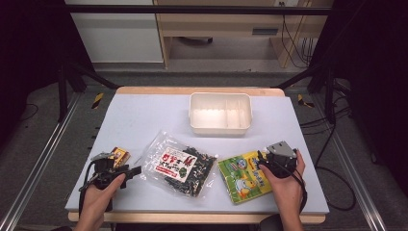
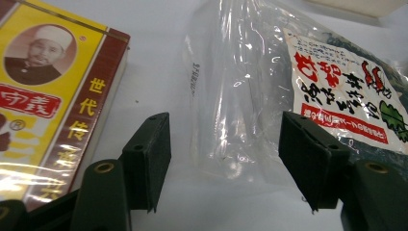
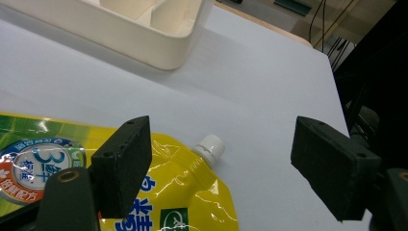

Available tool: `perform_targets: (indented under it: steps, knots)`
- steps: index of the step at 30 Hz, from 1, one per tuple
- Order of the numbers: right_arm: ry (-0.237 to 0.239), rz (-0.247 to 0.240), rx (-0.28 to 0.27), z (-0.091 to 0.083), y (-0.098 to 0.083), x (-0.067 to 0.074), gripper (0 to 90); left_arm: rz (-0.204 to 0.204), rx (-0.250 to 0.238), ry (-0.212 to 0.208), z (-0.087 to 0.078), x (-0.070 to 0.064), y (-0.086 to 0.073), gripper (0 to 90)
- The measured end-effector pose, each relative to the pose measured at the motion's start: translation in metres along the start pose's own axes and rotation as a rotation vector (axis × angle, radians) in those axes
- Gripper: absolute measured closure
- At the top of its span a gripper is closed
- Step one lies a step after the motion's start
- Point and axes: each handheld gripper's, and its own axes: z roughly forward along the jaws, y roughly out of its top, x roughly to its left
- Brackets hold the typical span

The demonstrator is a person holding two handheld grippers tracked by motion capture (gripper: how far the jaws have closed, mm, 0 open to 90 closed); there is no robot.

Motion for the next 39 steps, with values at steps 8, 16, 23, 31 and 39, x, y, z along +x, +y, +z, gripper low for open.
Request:
perform_targets:
  steps: [8, 16, 23, 31, 39]
  knots:
    - [0.000, 0.006, 0.003, 0.000, -0.001, 0.000, 22.7, -0.058, 0.016, -0.068, 0.007, 0.001, -0.003, 38.2]
    - [0.001, 0.003, 0.000, 0.000, 0.000, 0.000, 22.8, -0.105, -0.033, -0.117, 0.002, 0.006, 0.000, 51.3]
    - [0.003, 0.002, -0.002, 0.000, 0.001, 0.001, 23.0, -0.068, -0.096, -0.137, 0.001, 0.012, 0.002, 74.5]
    - [0.029, -0.041, -0.053, -0.014, 0.017, 0.015, 23.5, -0.010, -0.137, -0.182, -0.006, 0.011, 0.014, 88.9]
    - [0.217, -0.235, -0.096, -0.029, 0.075, 0.047, 26.9, 0.179, -0.115, -0.164, -0.026, -0.002, 0.078, 89.2]
